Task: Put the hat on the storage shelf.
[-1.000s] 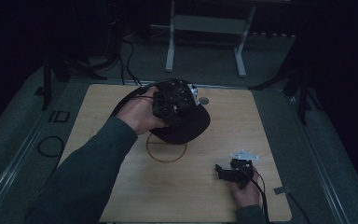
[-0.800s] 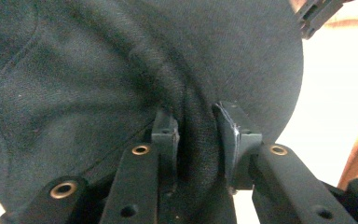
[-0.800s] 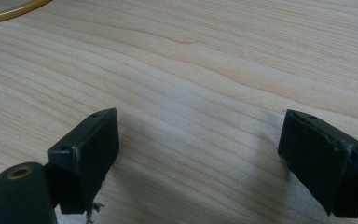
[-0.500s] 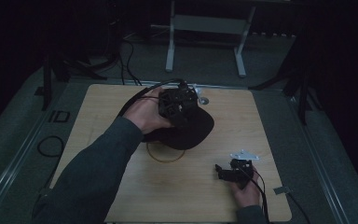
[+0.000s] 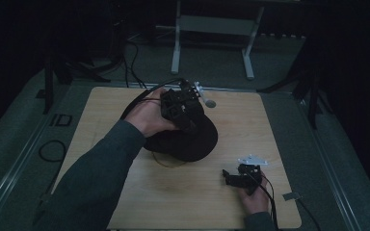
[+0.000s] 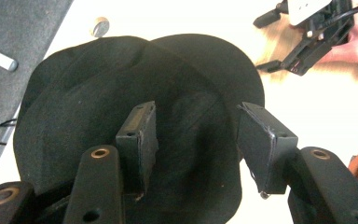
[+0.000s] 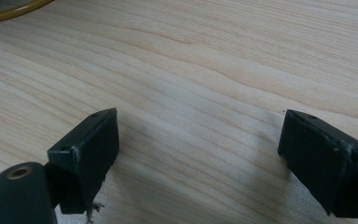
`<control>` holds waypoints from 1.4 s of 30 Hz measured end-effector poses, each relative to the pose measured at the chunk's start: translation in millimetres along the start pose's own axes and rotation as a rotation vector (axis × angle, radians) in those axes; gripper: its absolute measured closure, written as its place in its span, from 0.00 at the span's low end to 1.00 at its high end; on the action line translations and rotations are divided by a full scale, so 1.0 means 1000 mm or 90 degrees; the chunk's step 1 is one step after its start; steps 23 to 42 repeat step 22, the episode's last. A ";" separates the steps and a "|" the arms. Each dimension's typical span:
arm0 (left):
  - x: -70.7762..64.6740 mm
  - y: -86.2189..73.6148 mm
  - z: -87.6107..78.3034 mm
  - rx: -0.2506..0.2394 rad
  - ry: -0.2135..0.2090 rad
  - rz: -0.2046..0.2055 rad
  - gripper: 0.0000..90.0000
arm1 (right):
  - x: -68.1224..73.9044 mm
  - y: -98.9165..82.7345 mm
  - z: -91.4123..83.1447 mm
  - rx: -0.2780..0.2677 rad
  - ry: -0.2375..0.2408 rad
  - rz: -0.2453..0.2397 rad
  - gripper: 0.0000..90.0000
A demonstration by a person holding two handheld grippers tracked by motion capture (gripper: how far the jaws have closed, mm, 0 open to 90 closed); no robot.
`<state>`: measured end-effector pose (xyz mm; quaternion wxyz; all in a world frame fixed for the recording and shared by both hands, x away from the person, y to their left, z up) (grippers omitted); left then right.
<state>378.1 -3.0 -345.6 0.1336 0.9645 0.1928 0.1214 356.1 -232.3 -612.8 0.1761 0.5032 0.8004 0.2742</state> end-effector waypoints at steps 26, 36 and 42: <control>0.027 -0.054 -0.003 -0.021 -0.001 -0.076 0.53 | 0.000 0.000 0.000 0.000 0.000 -0.001 0.14; 0.027 -0.054 -0.003 -0.021 -0.001 -0.076 0.53 | 0.000 0.000 0.000 0.000 0.000 -0.001 0.14; 0.027 -0.054 -0.003 -0.021 -0.001 -0.076 0.53 | 0.000 0.000 0.000 0.000 0.000 -0.001 0.14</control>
Point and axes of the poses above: each handheld gripper's, and its own axes: z roughly forward along the jaws, y roughly out of its top, x roughly to its left, the point moved 7 cm from there along z, roughly forward along the jaws, and after that the axes turned 8 degrees about x, right-handed, at the moved point
